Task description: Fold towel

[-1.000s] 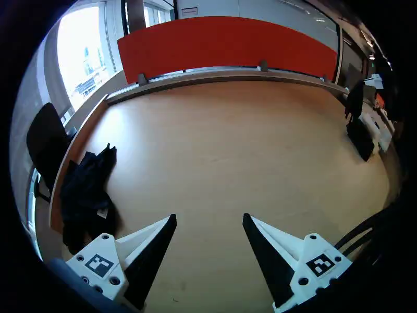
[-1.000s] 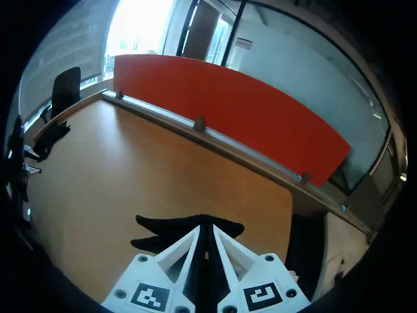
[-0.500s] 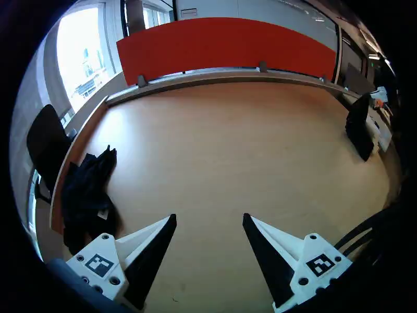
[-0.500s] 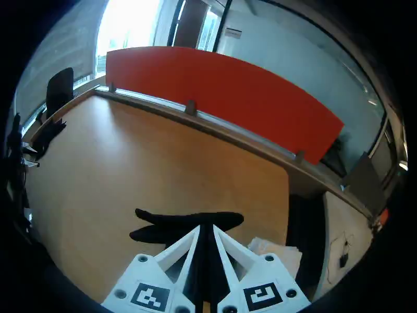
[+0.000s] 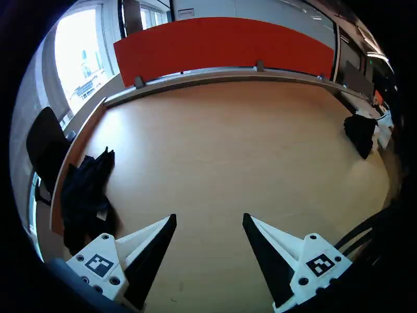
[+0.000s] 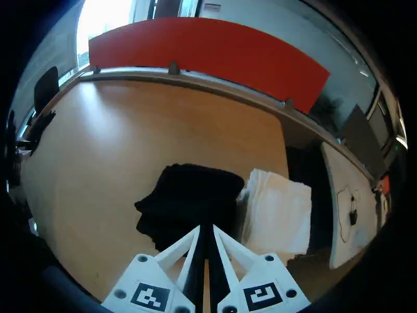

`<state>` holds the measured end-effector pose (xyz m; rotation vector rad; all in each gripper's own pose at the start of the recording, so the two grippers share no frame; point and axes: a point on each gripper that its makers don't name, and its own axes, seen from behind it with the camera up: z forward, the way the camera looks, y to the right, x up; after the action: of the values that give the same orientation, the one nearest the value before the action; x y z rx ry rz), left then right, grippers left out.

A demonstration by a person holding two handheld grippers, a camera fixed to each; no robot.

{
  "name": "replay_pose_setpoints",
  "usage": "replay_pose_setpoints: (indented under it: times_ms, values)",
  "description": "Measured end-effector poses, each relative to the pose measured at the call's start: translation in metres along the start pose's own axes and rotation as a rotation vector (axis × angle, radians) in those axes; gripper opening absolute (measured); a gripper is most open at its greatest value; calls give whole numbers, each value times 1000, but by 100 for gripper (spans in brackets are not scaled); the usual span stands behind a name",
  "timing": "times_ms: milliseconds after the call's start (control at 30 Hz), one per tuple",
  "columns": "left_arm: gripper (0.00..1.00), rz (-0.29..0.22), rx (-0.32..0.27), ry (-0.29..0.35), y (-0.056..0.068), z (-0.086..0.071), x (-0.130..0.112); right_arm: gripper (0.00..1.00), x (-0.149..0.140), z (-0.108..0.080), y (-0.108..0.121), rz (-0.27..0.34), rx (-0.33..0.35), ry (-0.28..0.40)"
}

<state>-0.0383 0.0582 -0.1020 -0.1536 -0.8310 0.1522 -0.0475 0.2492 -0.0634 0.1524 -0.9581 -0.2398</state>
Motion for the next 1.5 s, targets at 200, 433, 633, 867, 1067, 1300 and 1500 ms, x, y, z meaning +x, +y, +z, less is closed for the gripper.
replay_pose_setpoints:
  times_ms: [200,433,633,867,1067,1300,1500]
  values:
    - [94,7,3,5,0,-1,2,5,-28,11,8,28,-19,-63]
    - [94,2,10,1,-2,-3,0,5,-54,23,16,65,-35,-126]
    - [94,0,17,-3,-3,-3,-2,5,-73,31,21,104,-51,-170]
    - [94,1,24,-7,-5,-2,-3,5,-85,39,25,138,-66,-197]
    - [94,-1,27,-11,-5,-1,-4,5,-86,41,26,144,-73,-203]
    - [94,-6,29,-7,-6,-1,-3,8,-85,39,26,149,-76,-189]
    - [94,-13,31,-6,-6,0,-3,27,-84,33,25,154,-78,-173]
